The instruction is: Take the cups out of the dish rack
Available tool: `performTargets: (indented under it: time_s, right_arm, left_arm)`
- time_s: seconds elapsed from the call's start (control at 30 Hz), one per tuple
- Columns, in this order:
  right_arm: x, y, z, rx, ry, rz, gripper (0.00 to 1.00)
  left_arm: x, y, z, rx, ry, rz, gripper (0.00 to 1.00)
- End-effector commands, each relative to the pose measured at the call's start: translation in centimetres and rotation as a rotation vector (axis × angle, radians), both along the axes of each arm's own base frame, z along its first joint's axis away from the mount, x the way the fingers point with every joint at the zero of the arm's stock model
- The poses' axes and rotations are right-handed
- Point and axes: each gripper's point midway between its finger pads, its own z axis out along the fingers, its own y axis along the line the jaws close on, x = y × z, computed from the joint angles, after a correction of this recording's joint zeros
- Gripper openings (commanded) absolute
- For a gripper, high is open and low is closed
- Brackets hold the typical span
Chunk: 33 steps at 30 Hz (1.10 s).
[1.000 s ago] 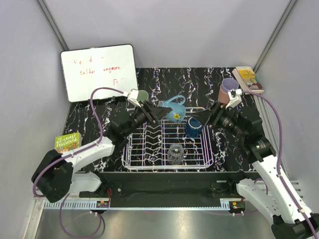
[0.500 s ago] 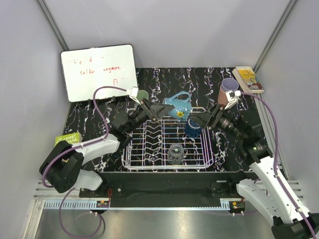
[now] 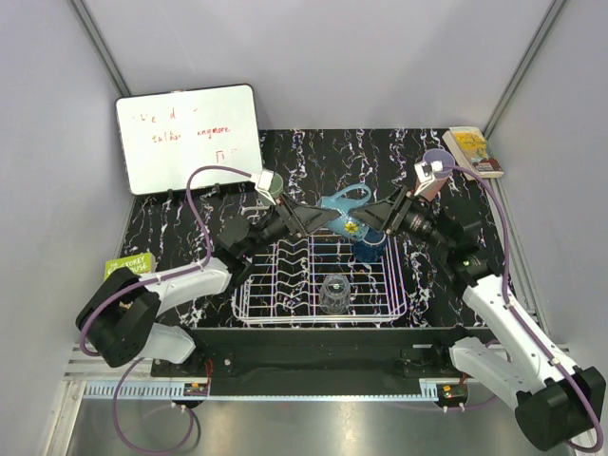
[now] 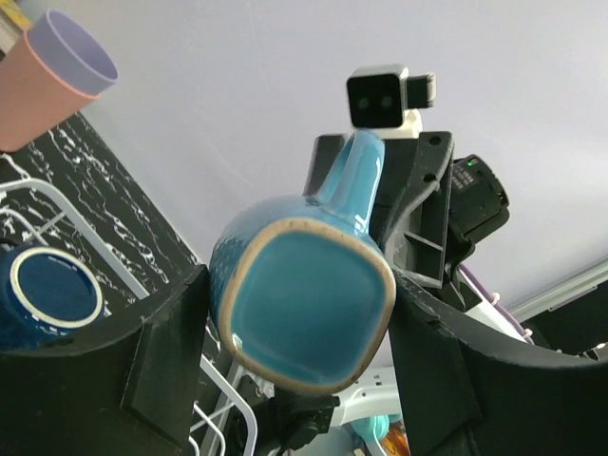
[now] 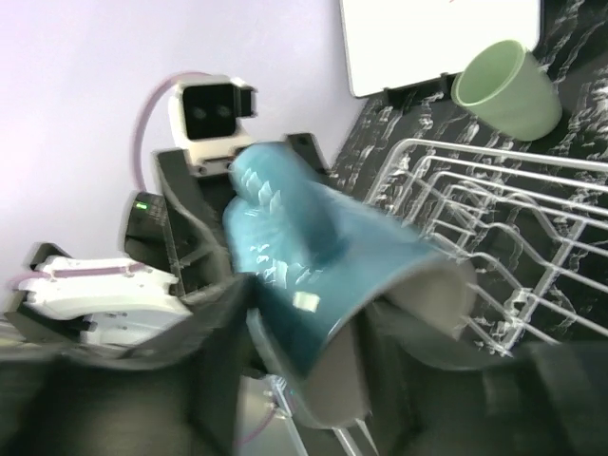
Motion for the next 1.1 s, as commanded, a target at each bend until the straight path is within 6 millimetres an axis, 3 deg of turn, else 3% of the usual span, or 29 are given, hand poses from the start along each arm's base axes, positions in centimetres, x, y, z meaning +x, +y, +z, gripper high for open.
performTargets:
  time_s: [0.0,0.07,0.13,0.17,0.3,0.33,0.37,0.4,0.47,0.5,0.53,0.57,0.63,0.8,0.83,0.87,0.9,0.93,1.07]
  right_arm:
    - [0.1,0.7,2.1,0.035,-0.068,0.029,0.37]
    - [-0.1,0.8,1.9,0.036,-0.061,0.033,0.23]
    - [-0.2,0.9,1.8,0.036,-0.060,0.035,0.15]
    - [-0.3,0.8,1.8,0.036,-0.057,0.032,0.03]
    - [-0.7,0.6,1.8,0.028,-0.057,0.032,0.00]
    - [-0.8,0.5,1.5,0.017,-0.041,0.024,0.00]
    - [-1.0,0.2,1.9,0.012,-0.060,0.014,0.00]
    - [-0.9,0.0,2.0,0.005,-0.063,-0.001,0.00]
    - [-1.1,-0.5,2.2,-0.027,-0.074,-0.026,0.00]
    - [-0.9,-0.8,2.3,-0.039,-0.080,-0.047,0.00]
    - [-0.8,-1.1,2.6,-0.066,-0.098,-0.061,0.00]
    - [-0.6,-1.3,2.0,-0.093,-0.074,-0.077,0.00]
    - [0.2,-1.9,1.8,-0.138,-0.066,-0.121,0.00]
    - [2.5,-2.5,1.3,-0.189,-0.012,-0.208,0.00]
    - [3.2,-2.6,1.9,-0.199,-0.014,-0.231,0.00]
    - [4.3,-3.3,2.0,-0.219,-0.007,-0.292,0.00]
    - [5.4,-3.6,0.3,-0.274,0.060,-0.322,0.00]
    - [6.3,-3.9,2.3,-0.287,0.035,-0.356,0.00]
    - [11.0,-5.1,2.6,-0.417,0.125,-0.488,0.00]
  left_arm:
    - [-2.7,-0.2,5.7,-0.131,-0.169,-0.074,0.00]
    - [-2.7,-0.3,5.5,-0.125,-0.166,-0.074,0.00]
    - [-2.6,-0.3,5.5,-0.115,-0.166,-0.074,0.00]
    - [-2.6,-0.4,5.3,-0.110,-0.164,-0.073,0.00]
    - [-1.8,-0.9,4.8,-0.052,-0.144,-0.064,0.04]
    - [-1.6,-1.0,4.5,-0.026,-0.153,-0.061,0.12]
    - [-1.4,-1.0,4.6,-0.010,-0.157,-0.053,0.37]
    - [-0.9,-1.0,3.7,0.041,-0.133,-0.044,0.51]
    - [0.5,-0.7,4.1,0.134,-0.185,0.022,0.87]
    - [2.0,-0.2,1.8,0.268,-0.147,0.096,0.94]
    - [2.8,0.1,3.0,0.299,-0.166,0.137,0.99]
    - [3.3,0.6,1.5,0.383,-0.125,0.161,0.99]
    - [4.9,2.1,2.8,0.424,-0.139,0.274,0.99]
    - [6.9,6.2,2.5,0.474,-0.058,0.493,0.99]
    - [6.7,7.0,2.9,0.465,-0.055,0.525,0.99]
    - [6.9,7.7,2.0,0.483,-0.032,0.552,0.99]
    - [7.1,8.5,1.9,0.482,-0.014,0.598,0.99]
    - [6.9,9.1,2.0,0.477,-0.006,0.617,0.99]
    - [6.7,10.9,-0.2,0.529,0.075,0.676,0.99]
